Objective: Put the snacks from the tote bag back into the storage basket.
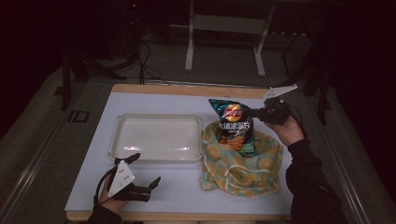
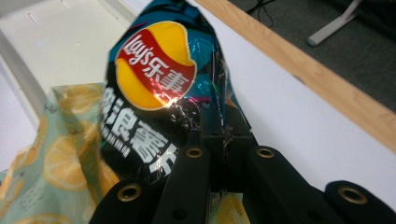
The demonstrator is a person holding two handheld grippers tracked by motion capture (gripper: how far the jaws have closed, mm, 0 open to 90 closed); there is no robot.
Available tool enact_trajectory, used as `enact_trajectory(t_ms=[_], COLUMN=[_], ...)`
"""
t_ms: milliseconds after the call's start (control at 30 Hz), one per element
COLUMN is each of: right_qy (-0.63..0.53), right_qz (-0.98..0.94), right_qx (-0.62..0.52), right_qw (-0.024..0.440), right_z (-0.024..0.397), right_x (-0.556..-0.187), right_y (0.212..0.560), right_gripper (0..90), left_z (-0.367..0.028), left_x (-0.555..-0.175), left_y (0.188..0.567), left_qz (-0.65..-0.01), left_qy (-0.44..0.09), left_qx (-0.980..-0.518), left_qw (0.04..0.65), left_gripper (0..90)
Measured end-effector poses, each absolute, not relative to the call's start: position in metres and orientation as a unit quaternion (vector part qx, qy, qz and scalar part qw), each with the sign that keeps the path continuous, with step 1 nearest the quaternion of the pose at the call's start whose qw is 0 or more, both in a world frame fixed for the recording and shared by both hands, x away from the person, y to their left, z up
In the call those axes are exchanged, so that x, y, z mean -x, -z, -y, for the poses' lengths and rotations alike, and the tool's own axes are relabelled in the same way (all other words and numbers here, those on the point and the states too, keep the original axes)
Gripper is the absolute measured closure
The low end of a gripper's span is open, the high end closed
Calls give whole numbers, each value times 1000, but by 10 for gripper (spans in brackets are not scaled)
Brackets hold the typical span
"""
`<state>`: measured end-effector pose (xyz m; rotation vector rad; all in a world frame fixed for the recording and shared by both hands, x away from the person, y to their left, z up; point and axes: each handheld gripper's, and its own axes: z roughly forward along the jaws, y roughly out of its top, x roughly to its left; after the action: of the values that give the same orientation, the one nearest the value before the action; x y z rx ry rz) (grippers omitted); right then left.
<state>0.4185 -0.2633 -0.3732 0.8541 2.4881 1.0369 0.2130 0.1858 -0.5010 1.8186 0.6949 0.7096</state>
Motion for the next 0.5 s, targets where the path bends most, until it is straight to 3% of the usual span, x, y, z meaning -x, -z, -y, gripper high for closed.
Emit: enact_trajectory(t_ms=[500], right_qy=[-383], right_qz=[-859], right_qx=[-283], right_qw=[189], right_z=[265], right_x=[-404], right_y=[327], right_gripper=[899], left_z=[-185], left_x=[-213], left_y=[501], left_qz=[-289], left_qy=[-295], left_qx=[-755], left_qw=[509], left_gripper=[3])
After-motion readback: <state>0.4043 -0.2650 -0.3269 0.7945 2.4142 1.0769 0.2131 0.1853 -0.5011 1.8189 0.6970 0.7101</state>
